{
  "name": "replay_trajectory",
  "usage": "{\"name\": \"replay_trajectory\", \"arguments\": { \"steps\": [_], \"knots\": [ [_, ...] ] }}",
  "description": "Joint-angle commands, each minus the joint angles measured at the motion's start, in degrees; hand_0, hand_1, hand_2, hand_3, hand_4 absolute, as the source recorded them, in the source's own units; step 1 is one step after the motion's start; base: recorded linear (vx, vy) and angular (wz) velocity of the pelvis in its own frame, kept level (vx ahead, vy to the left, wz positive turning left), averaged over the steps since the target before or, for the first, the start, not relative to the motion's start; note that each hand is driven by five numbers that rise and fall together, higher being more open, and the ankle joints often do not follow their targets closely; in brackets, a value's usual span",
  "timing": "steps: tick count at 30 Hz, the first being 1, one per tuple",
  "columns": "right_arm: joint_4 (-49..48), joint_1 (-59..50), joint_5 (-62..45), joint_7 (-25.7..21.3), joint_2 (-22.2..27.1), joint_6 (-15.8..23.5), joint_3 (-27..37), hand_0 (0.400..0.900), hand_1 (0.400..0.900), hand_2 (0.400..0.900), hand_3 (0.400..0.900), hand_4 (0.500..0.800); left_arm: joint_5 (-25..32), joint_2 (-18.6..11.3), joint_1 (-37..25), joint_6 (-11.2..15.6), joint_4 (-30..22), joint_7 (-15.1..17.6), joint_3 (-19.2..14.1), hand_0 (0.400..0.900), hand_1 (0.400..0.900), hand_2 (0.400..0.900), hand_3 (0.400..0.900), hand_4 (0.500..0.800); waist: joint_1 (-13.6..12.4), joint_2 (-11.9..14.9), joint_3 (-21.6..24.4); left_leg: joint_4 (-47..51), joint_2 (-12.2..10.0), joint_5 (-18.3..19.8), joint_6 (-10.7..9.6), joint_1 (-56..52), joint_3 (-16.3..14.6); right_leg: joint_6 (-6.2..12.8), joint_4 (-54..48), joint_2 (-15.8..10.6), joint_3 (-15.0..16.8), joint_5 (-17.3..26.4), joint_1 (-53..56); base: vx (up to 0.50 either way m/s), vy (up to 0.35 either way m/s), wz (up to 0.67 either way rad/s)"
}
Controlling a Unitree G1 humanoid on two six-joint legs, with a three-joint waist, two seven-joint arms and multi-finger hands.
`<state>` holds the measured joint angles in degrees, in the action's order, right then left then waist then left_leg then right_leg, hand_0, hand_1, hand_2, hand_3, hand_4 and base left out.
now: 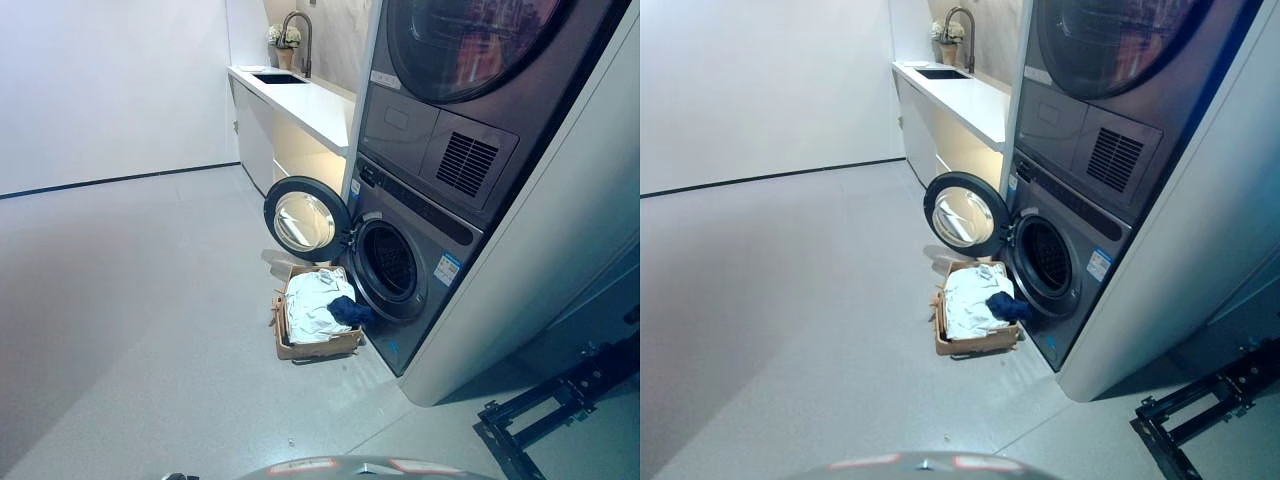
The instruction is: Put the clothes in the basket into the washing machine.
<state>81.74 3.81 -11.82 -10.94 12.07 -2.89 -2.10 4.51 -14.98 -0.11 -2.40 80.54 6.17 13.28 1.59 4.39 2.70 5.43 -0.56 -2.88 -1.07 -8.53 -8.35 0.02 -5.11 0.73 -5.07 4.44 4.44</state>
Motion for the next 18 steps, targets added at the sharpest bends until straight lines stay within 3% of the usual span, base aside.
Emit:
{"name": "replay_trajectory", "arguments": {
  "steps": [1,18],
  "knots": [
    [1.0,-5.5,0.7,-0.9,2.2,1.1,-3.0,0.900,0.900,0.900,0.900,0.800,-1.5,2.8,-3.0,0.5,0.3,0.2,-0.2,0.900,0.900,0.900,0.900,0.800,-0.3,-4.6,-4.6,-0.4,2.2,6.4,1.7,0.4,0.8,4.18,0.1,-0.1,2.9,-4.3,2.7,0.00,0.000,0.00],
    [0.8,-5.5,0.5,-1.1,2.2,1.0,-3.0,0.900,0.900,0.900,0.900,0.800,-0.9,2.7,-3.2,0.2,0.4,0.9,-0.7,0.900,0.900,0.900,0.900,0.800,-0.3,-4.8,-5.3,-0.4,2.1,6.4,1.7,0.5,0.9,4.01,0.1,0.0,3.0,-4.5,2.5,0.00,0.000,0.00]
  ]
}}
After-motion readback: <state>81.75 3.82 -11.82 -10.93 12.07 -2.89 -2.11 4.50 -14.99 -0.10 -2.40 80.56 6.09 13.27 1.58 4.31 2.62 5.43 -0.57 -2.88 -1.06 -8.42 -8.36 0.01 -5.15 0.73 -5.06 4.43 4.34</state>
